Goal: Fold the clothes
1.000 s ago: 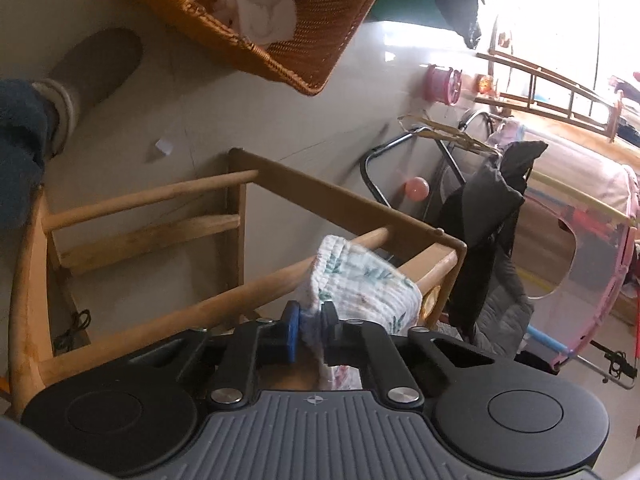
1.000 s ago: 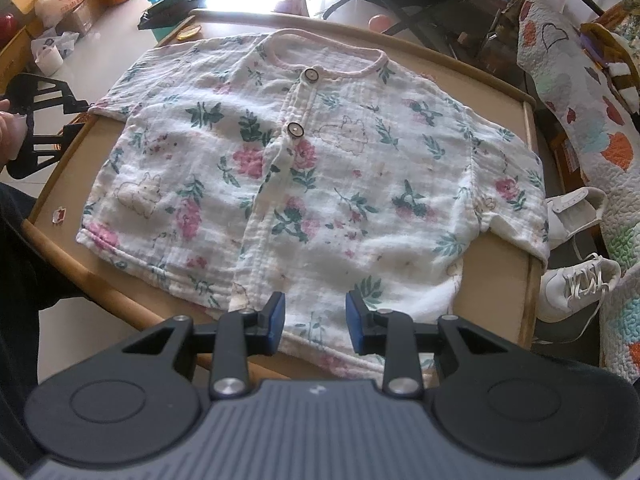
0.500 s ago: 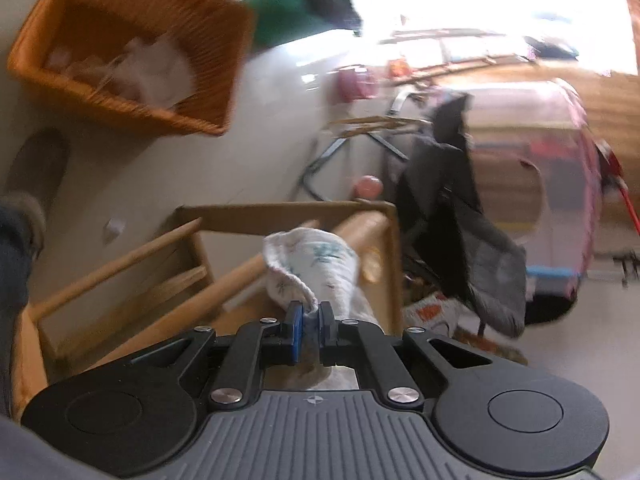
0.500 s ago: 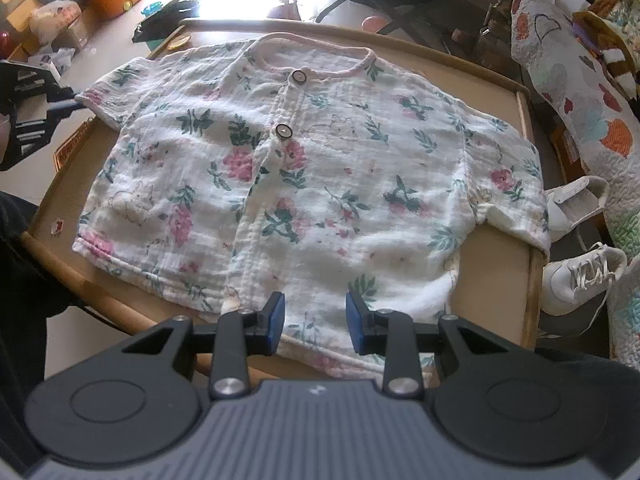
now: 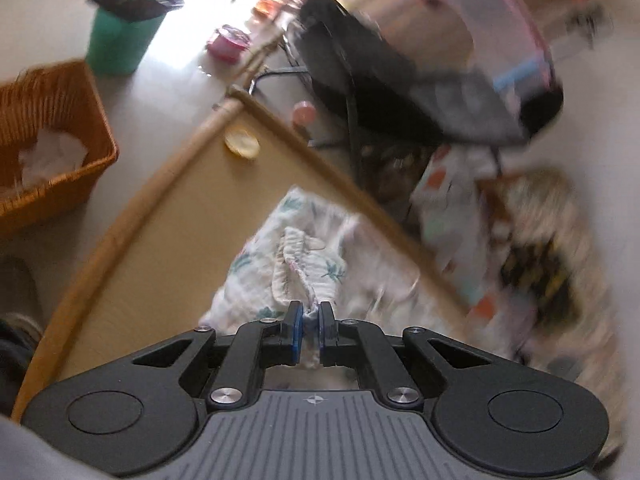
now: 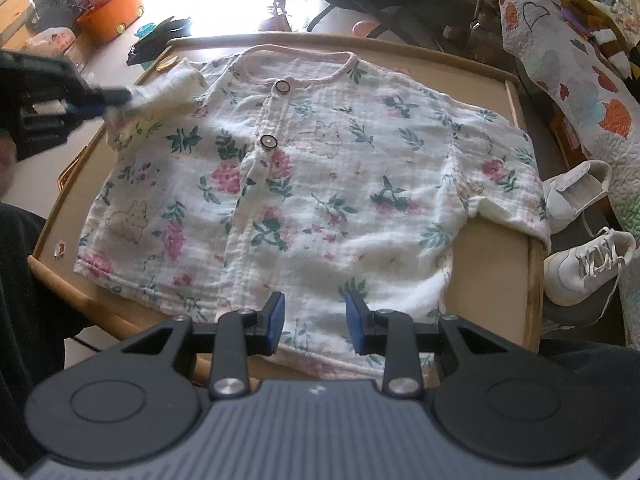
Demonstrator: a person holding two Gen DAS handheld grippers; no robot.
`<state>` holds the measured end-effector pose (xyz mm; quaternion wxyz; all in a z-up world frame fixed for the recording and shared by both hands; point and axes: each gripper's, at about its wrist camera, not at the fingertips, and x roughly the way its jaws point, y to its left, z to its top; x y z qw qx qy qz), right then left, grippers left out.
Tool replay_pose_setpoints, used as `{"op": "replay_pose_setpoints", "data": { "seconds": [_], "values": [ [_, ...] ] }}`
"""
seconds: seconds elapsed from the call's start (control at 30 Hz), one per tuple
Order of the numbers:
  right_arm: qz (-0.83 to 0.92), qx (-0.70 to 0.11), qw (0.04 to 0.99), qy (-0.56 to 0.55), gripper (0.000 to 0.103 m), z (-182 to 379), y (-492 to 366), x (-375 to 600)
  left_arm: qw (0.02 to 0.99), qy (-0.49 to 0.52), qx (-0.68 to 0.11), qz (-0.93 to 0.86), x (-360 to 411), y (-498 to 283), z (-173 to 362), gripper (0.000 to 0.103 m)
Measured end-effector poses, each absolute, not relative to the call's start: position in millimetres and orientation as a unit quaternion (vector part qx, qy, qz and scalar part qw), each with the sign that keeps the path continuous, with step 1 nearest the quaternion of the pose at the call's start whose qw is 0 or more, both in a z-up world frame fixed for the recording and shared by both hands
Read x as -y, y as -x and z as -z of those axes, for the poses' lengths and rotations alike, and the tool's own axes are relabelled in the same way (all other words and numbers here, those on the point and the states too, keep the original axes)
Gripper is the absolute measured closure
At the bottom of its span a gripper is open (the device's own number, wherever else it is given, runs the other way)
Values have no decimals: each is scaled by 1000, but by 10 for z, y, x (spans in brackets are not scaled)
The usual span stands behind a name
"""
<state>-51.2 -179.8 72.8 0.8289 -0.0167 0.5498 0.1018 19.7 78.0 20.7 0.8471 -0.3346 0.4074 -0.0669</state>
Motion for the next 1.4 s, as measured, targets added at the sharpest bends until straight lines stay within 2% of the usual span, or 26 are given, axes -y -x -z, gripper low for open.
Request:
{"op": "replay_pose_setpoints", "data": {
  "seconds": [0.17,0.3,0.67,0.97,1.0,1.07,1.1,1.4],
  "values": [
    [-99,-552,828,8,70,-692,516,1832,862,247,-439,61,-616,-180,-122,93],
    [-94,-553,828,1,70,-669,516,1879,875,164,-448,77,-521,-156,-137,86],
    [-75,-549,832,-23,70,-652,512,2061,893,-2,-425,147,-101,-43,-437,86],
    [-78,-556,827,-31,70,-603,525,2109,879,23,-447,167,76,15,-392,84],
    [-78,-557,826,-31,70,-595,530,2113,878,25,-447,169,93,24,-379,81],
    [-78,-559,825,-33,70,-580,537,2123,877,44,-446,175,131,19,-327,59],
    [-77,-560,824,-34,70,-573,540,2128,876,55,-445,177,150,15,-302,56],
    [-50,-538,839,-62,70,-695,457,2398,855,85,-491,143,188,110,-175,54]
  ]
}}
